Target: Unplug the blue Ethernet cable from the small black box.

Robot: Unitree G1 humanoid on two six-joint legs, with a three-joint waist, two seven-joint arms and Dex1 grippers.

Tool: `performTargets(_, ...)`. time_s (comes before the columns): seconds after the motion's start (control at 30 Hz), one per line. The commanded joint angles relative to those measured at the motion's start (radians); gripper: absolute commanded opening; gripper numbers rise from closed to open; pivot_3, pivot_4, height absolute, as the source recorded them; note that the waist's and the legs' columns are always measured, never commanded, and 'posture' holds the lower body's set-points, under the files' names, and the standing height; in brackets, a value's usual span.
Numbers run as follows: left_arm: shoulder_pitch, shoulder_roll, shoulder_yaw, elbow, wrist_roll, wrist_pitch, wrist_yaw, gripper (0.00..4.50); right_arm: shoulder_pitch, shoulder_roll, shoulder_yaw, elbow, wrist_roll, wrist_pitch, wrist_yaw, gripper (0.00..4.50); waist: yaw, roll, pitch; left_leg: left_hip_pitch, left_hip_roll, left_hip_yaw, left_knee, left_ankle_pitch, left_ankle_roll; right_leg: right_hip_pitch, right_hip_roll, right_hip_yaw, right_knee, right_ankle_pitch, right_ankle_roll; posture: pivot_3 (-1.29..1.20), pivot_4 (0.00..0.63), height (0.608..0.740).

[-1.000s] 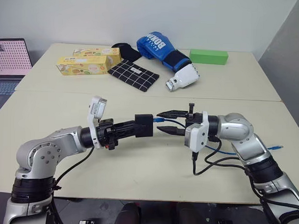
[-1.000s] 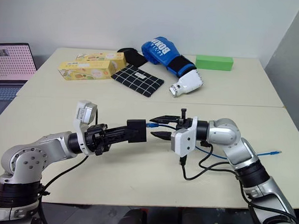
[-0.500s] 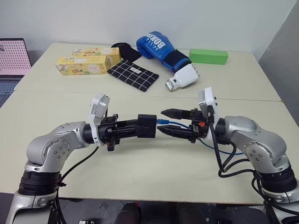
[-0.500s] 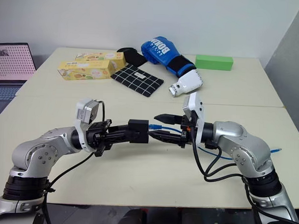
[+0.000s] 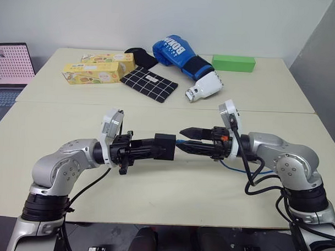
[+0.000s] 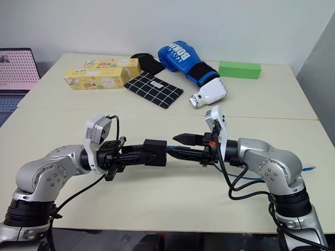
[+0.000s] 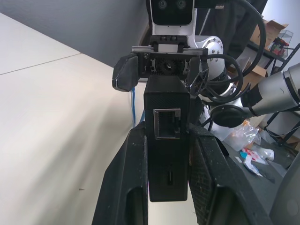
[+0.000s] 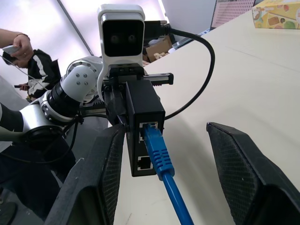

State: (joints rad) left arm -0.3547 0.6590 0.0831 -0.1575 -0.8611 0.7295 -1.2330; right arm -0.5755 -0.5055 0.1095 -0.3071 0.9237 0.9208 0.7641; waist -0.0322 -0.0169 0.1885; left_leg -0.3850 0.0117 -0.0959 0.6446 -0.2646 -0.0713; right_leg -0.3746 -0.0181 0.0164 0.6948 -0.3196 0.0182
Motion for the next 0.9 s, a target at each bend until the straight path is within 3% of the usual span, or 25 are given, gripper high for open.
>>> performTargets(0.03,0.004,0.000,0.016,-0.024,-0.007,-0.016,-0.005,0.77,-0.016,-0.002,-0.024,-0.018,0.005,0.001,0.017,2.92,0.000,0.000,0.000,0.000,0.000,0.000,0.000,0.000,0.000,0.000,0.000,0.000,0.000,0.000,0.000,0.00,0.150,0.740)
performTargets(0.27,0.004,-0.001,0.019,-0.023,-0.008,-0.015,0.000,0.77,-0.014,-0.006,-0.020,-0.025,-0.008,0.000,0.033,2.92,0.000,0.000,0.000,0.000,0.000,0.000,0.000,0.000,0.000,0.000,0.000,0.000,0.000,0.000,0.000,0.00,0.150,0.740)
performTargets(0.37,0.003,-0.003,0.018,-0.021,-0.009,-0.014,0.001,0.77,-0.012,-0.008,-0.017,-0.030,-0.016,-0.004,0.037,2.46,0.000,0.000,0.000,0.000,0.000,0.000,0.000,0.000,0.000,0.000,0.000,0.000,0.000,0.000,0.000,0.00,0.150,0.740)
performTargets(0.53,0.004,-0.005,0.016,-0.024,-0.010,-0.013,0.003,0.77,-0.009,-0.009,-0.015,-0.038,-0.028,-0.005,0.045,1.20,0.000,0.000,0.000,0.000,0.000,0.000,0.000,0.000,0.000,0.000,0.000,0.000,0.000,0.000,0.000,0.00,0.150,0.740)
performTargets(0.7,-0.003,-0.012,0.018,-0.020,-0.015,-0.009,0.012,0.77,-0.007,-0.016,-0.007,-0.042,-0.051,-0.012,0.068,0.31,0.000,0.000,0.000,0.000,0.000,0.000,0.000,0.000,0.000,0.000,0.000,0.000,0.000,0.000,0.000,0.00,0.150,0.740)
performTargets(0.77,-0.001,-0.011,0.016,-0.024,-0.018,-0.007,0.007,0.77,-0.008,-0.016,-0.007,-0.041,-0.051,-0.009,0.073,0.06,0.000,0.000,0.000,0.000,0.000,0.000,0.000,0.000,0.000,0.000,0.000,0.000,0.000,0.000,0.000,0.00,0.150,0.740)
performTargets(0.9,-0.001,-0.010,0.013,-0.028,-0.022,-0.004,-0.002,0.77,-0.009,-0.018,-0.008,-0.038,-0.049,-0.001,0.083,0.06,0.000,0.000,0.000,0.000,0.000,0.000,0.000,0.000,0.000,0.000,0.000,0.000,0.000,0.000,0.000,0.00,0.150,0.740)
